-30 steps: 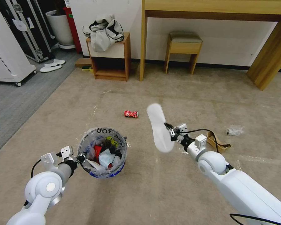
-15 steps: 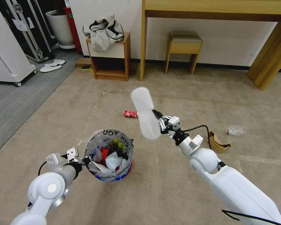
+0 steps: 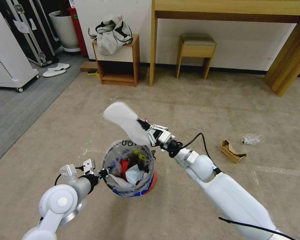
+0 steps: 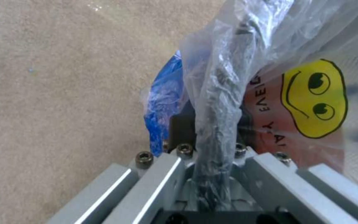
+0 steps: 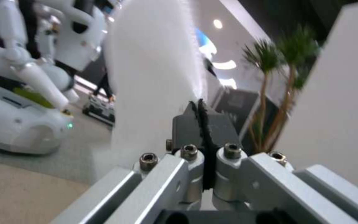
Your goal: Pick up the trash bin and place the garbage on the floor into it.
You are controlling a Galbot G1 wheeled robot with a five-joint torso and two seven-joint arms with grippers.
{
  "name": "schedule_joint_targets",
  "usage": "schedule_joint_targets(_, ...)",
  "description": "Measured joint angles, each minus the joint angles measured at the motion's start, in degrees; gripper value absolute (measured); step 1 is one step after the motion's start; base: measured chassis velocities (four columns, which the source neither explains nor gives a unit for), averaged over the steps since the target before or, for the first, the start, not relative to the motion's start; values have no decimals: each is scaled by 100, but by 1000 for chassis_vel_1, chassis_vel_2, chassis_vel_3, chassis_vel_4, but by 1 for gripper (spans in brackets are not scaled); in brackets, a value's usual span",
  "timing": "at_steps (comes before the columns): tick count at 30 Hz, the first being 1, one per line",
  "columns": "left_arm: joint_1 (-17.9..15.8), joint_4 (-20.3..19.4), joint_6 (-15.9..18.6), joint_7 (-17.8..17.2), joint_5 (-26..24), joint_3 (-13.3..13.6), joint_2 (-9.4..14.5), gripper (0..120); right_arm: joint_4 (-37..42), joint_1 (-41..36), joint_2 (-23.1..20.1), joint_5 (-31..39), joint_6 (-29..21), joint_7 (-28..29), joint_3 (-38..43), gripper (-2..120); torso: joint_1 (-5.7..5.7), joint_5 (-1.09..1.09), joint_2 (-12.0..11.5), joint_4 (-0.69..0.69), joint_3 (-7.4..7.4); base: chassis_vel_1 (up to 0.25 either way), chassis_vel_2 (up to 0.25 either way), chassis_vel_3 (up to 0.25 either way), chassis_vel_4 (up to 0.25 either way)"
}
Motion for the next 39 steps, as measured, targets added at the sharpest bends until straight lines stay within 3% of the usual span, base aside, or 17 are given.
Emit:
schedule_joint_targets(2,3,-26,6,-14,-53,-8,-6,0,-150,-3,258,-295,191,-55,4,0,0,0,0,1,0,0,0,0,0)
schedule_joint_targets(11,64,-116,7,-25,-153,-153,-37,0,-607,-93,637,-822,575,-152,-2,0,0,0,0,0,0,0,0,0,0)
schedule_joint_targets(24,208,-345,16,-153,-213,-192,-182,0,-778,-479,662,-998,842,-205,159,0,0,1,0,0,0,0,0,0,0)
schedule_joint_targets(39,187,-390,-2,-324,-422,-316,-164,0,-759,-605,603,-954,900,-212,230,0,0,1,0,-1,1,0,0,0,0)
